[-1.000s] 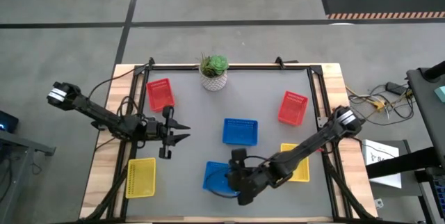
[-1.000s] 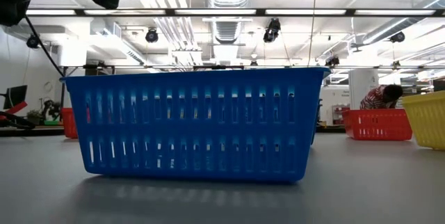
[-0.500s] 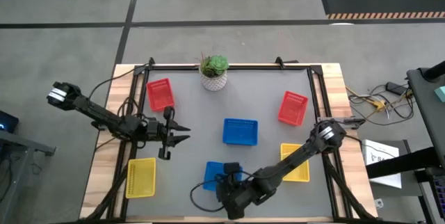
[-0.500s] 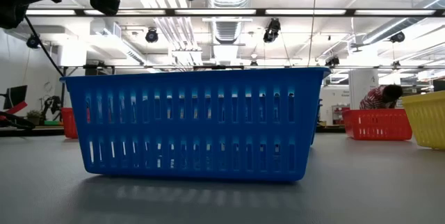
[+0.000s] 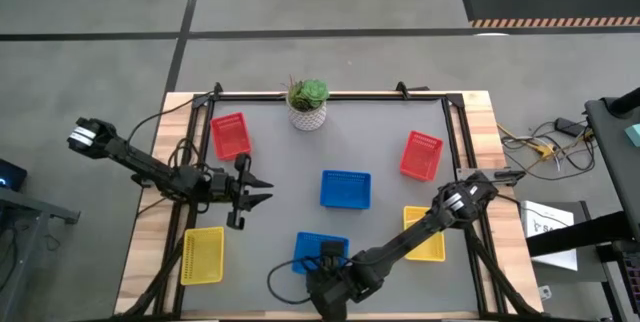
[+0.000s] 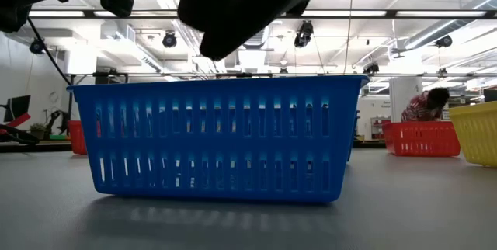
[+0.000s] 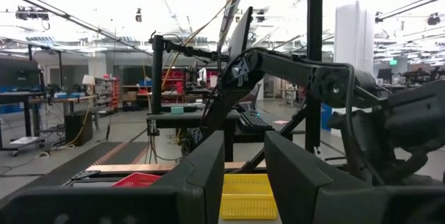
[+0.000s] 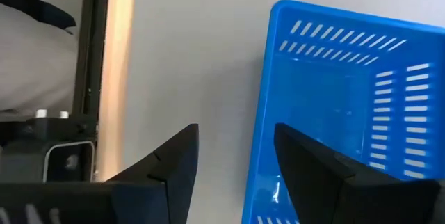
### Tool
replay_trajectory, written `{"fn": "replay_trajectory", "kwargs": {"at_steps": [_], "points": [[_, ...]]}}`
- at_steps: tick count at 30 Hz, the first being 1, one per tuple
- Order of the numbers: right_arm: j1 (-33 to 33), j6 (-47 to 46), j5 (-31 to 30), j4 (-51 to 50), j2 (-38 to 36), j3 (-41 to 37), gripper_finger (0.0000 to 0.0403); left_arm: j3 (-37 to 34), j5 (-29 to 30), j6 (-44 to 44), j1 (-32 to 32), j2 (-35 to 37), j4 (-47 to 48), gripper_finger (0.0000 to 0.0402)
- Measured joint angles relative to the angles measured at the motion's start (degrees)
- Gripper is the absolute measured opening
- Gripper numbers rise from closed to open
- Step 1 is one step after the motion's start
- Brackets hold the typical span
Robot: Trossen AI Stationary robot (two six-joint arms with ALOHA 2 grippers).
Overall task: Stack baskets by color
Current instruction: Stack the bottom blue basket on the blue baskets
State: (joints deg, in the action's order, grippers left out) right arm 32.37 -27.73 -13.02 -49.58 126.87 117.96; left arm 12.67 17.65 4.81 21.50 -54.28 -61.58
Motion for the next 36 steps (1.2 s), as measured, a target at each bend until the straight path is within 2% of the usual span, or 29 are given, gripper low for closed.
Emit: {"fn": "replay_trajectory", "kwargs": {"at_steps": [15, 19, 27, 36], "points": [[-2.37, 0.62, 1.51, 0.52, 3.50, -0.89, 0.0175, 0.00, 0.04, 0.03, 0.00, 0.00, -0.02, 0.0088], [-2.42, 0.73, 1.49, 0.63, 3.41, -0.89, 0.0141, -0.01, 0.05, 0.03, 0.00, 0.00, -0.04, 0.0088], [-2.42, 1.22, 1.46, 0.53, 3.32, -0.89, 0.0024, -0.02, 0.09, 0.01, 0.00, 0.00, -0.04, 0.0088], [-2.42, 1.58, 1.42, -0.62, 3.29, -0.16, 0.0009, -0.02, 0.11, -0.02, 0.00, 0.00, 0.11, 0.0088]]}}
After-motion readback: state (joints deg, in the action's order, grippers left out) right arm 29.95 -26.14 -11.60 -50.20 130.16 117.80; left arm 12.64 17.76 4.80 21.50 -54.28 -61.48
